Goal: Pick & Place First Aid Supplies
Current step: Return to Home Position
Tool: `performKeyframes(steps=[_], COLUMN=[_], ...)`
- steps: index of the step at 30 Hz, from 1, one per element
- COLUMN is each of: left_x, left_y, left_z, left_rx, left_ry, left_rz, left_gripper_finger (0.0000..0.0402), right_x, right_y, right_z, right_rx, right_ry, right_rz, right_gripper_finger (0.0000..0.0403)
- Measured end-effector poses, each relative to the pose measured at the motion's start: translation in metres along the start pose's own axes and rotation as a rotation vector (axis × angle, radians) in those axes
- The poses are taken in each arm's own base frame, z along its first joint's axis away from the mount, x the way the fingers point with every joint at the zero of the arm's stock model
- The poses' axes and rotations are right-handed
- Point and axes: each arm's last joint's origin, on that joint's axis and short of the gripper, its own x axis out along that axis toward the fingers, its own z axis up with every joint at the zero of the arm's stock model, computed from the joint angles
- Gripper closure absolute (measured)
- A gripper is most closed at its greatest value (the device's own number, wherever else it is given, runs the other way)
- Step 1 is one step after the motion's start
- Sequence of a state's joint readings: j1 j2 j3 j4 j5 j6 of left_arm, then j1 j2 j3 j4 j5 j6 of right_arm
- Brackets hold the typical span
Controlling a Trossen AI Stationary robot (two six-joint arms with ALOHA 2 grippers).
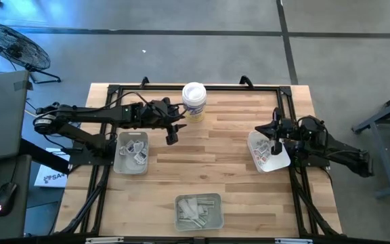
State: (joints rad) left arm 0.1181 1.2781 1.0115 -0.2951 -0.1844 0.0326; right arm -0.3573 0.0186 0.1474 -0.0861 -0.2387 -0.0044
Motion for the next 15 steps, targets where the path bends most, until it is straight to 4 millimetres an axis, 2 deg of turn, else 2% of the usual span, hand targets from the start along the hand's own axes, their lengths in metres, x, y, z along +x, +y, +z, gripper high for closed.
performKeyframes(steps=[12, 15], left_x=[0.000, 0.000], left_y=[0.000, 0.000], left_z=[0.000, 0.000], left_rx=[0.010, 0.015], left_ry=[0.000, 0.000], left_rz=[0.000, 0.000], left_gripper_finger=[0.0248, 0.0248], right_x=[0.000, 0.003], right_y=[0.000, 0.000], right_z=[0.000, -0.010], right_rx=[-0.016, -0.028], right_ry=[-0.002, -0.026], right_rz=[-0.002, 0.007], right_gripper_finger=[0.0402, 0.0401])
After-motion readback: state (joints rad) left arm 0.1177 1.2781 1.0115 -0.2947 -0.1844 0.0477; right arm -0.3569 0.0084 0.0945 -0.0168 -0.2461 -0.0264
